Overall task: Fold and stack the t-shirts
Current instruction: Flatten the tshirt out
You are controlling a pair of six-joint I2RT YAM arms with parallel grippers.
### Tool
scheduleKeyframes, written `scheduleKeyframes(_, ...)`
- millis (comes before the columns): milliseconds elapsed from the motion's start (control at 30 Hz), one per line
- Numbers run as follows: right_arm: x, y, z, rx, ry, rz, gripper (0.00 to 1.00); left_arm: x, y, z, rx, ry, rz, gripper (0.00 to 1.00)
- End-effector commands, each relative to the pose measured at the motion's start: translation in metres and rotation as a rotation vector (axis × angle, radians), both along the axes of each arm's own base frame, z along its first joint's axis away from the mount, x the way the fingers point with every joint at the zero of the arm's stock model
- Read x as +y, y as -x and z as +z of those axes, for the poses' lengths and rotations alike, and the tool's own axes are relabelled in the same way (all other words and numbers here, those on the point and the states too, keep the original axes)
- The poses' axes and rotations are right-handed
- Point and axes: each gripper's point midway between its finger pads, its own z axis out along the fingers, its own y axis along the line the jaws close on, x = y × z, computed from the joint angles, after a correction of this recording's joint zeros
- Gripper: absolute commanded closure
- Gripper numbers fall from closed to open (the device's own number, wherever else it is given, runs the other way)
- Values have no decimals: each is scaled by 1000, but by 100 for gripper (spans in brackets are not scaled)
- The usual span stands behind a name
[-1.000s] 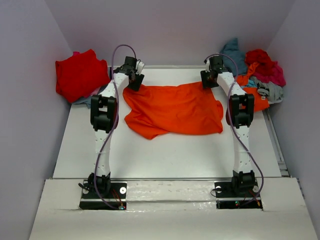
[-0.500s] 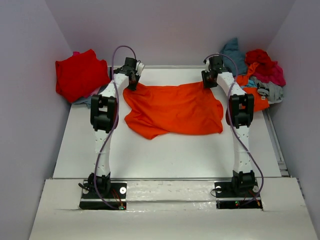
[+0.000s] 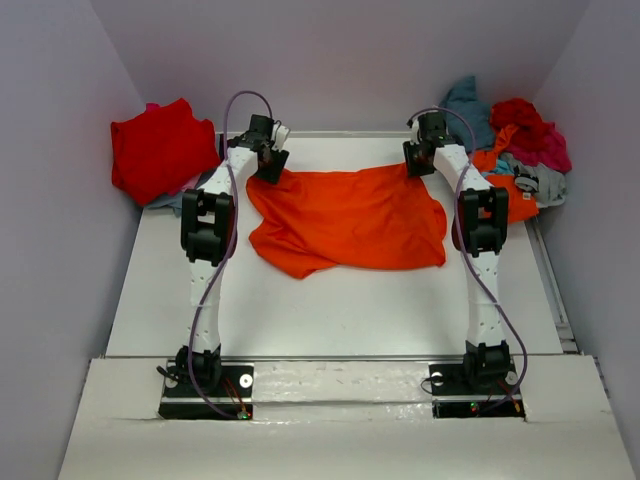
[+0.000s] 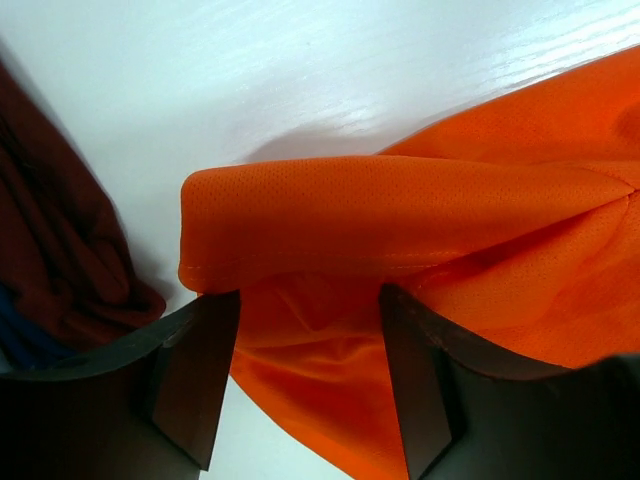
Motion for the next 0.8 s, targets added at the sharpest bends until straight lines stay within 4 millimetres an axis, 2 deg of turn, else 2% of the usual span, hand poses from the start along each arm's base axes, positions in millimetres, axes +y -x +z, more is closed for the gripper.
scheduleKeyframes(0,-7,-4,30,-59,19,-8,62,-8,-4,17,-35,22,-21,30)
scheduleKeyframes(167,-6,-2,30,-53,14,-8,62,-11,-4,10,-20,33,-30,30)
scheduleKeyframes(300,-6,-1,30,-49,10,-10,62,-24,1,2,14,91,-74,34)
scheduleKeyframes(400,-5,0,33,-51,7,-10,62,-44,10,-4,67,203,-157,35)
scheduleKeyframes(567,-6,2,36,-54,12,-8,62,-55,17,-10,105,257,-193,35)
scheduleKeyframes(700,-6,3,37,-54,11,-9,62,-55,15,-10,102,257,-192,45)
scheduleKeyframes(767,-5,3,36,-52,5,-9,62,-51,12,-8,87,238,-173,58)
